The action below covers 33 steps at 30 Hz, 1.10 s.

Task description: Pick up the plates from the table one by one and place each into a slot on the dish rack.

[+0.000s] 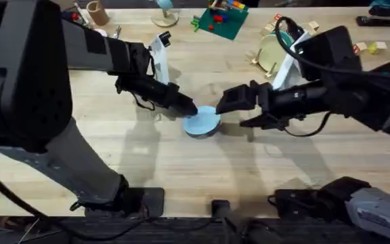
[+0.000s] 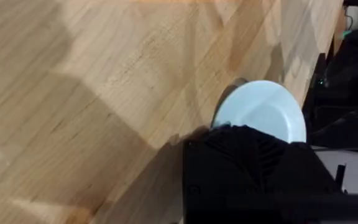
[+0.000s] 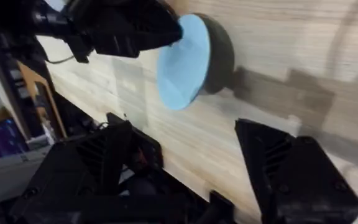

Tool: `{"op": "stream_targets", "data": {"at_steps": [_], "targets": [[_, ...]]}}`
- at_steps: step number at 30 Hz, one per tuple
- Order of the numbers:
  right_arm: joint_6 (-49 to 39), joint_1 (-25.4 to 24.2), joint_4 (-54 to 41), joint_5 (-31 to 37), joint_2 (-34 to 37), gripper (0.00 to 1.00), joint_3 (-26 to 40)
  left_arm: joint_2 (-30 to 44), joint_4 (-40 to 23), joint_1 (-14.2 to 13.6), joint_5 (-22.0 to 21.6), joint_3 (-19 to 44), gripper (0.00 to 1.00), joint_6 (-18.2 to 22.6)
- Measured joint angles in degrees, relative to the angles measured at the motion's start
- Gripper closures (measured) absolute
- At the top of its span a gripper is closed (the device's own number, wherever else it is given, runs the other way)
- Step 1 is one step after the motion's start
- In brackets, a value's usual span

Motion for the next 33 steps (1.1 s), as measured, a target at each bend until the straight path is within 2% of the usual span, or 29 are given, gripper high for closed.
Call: {"op": "stream_targets", "data": {"at_steps": [6,16,21,33], "targets": [[6.1,3.0,4.4,0.2,3.1,0.007,-0.5,0.0,0.0,0.0,0.0,0.0,0.961,0.0],[11.4,6.6,12.9,0.5,11.2,0.021,-0.5,0.0,0.0,0.0,0.0,0.0,0.961,0.0],[12.7,8.0,15.7,0.6,14.6,0.156,-0.5,0.0,0.0,0.0,0.0,0.0,0.961,0.0],[14.9,8.4,17.6,1.4,16.2,0.707,-0.9,0.0,0.0,0.0,-0.2,0.1,0.961,0.0]]}}
